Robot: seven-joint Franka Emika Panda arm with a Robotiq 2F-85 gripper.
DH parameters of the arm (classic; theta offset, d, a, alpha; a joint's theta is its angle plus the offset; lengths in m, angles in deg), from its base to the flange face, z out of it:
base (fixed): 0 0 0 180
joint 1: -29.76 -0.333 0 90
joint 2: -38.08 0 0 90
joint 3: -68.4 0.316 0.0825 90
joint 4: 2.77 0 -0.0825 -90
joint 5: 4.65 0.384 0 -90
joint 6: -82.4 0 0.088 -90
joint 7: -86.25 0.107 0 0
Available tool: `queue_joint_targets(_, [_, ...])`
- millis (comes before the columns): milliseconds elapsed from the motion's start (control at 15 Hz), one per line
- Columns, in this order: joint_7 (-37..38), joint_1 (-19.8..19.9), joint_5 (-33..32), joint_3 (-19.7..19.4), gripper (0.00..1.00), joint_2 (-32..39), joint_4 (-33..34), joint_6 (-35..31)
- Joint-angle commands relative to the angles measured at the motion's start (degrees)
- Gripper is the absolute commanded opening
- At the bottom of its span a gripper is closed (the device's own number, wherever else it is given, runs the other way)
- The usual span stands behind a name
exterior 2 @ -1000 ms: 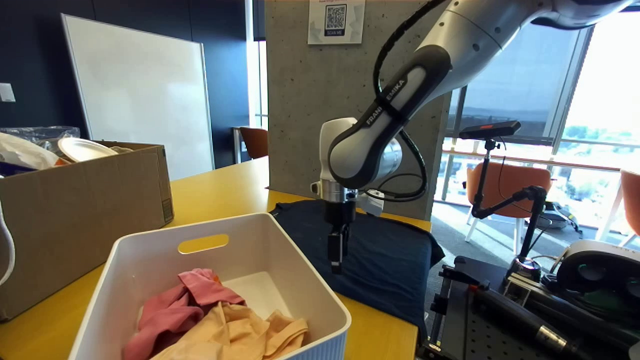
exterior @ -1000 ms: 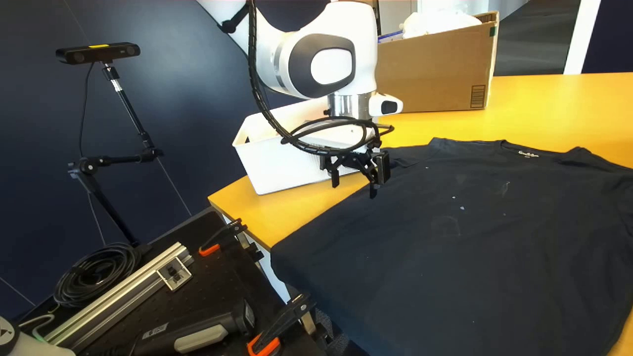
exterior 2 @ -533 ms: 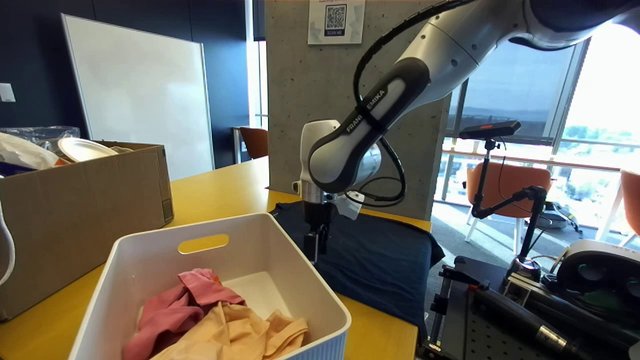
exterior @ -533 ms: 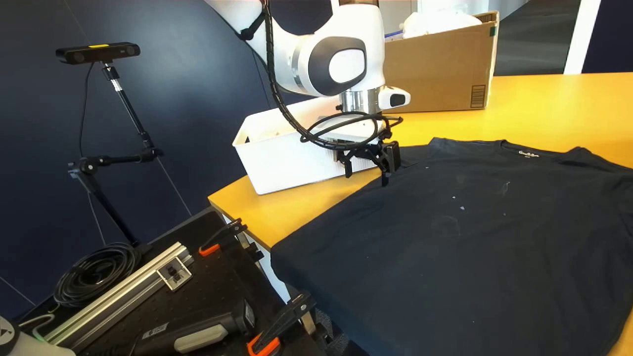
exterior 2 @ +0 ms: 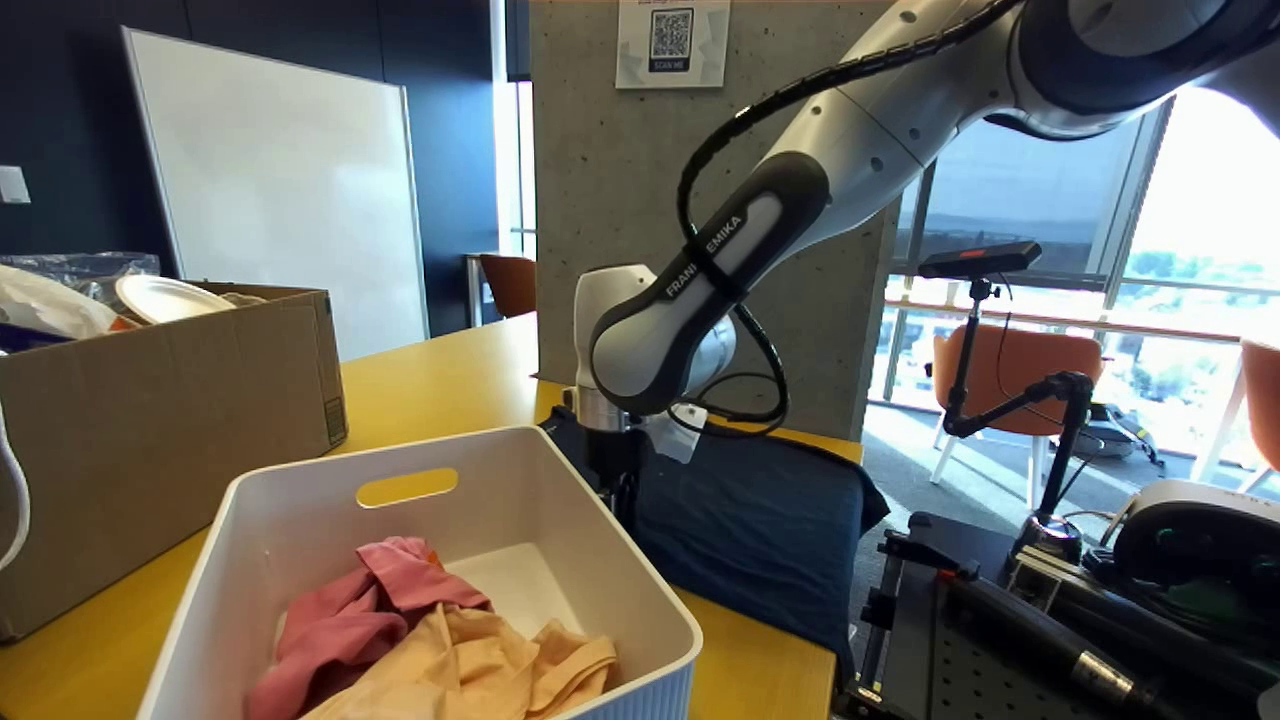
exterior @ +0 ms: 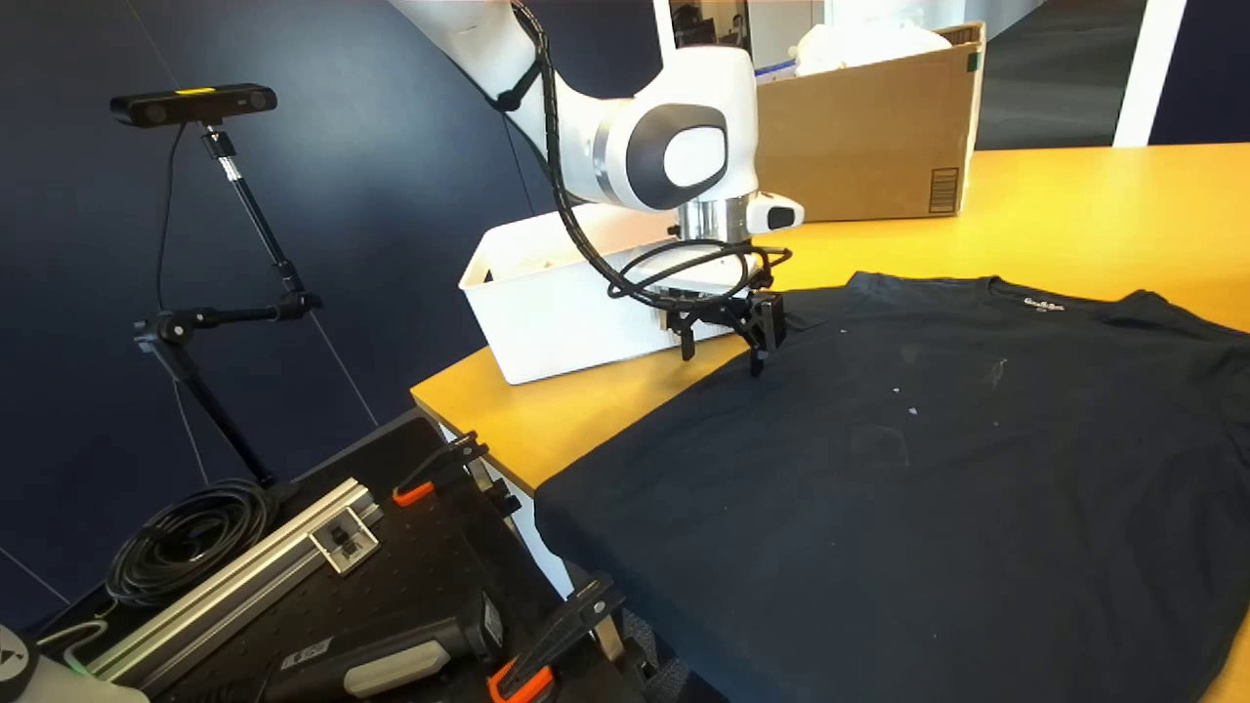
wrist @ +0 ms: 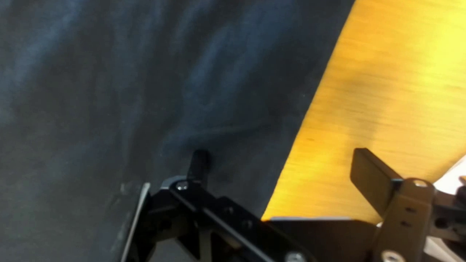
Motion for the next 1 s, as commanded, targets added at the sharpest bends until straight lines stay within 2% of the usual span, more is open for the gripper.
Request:
queue_joint_targets(0, [1.0,0.6,-1.1,0.8,1.00,2.5,3.6,2.5])
queue_joint_targets(67, [1.1,0.6,-1.2,0.8,0.90,2.8,3.9,2.6])
queue_joint_targets(133, [1.1,0.6,-1.2,0.7,0.72,3.0,4.2,2.5])
queue_joint_targets(667, [1.2,0.8,-0.8,1.3,0.13,2.9,5.3,4.1])
queue_joint_targets(800, [1.2,0.9,-0.8,1.4,0.01,2.9,5.3,4.3])
queue_joint_targets(933, [1.3,1.1,-0.8,1.1,0.00,2.4,4.7,4.1])
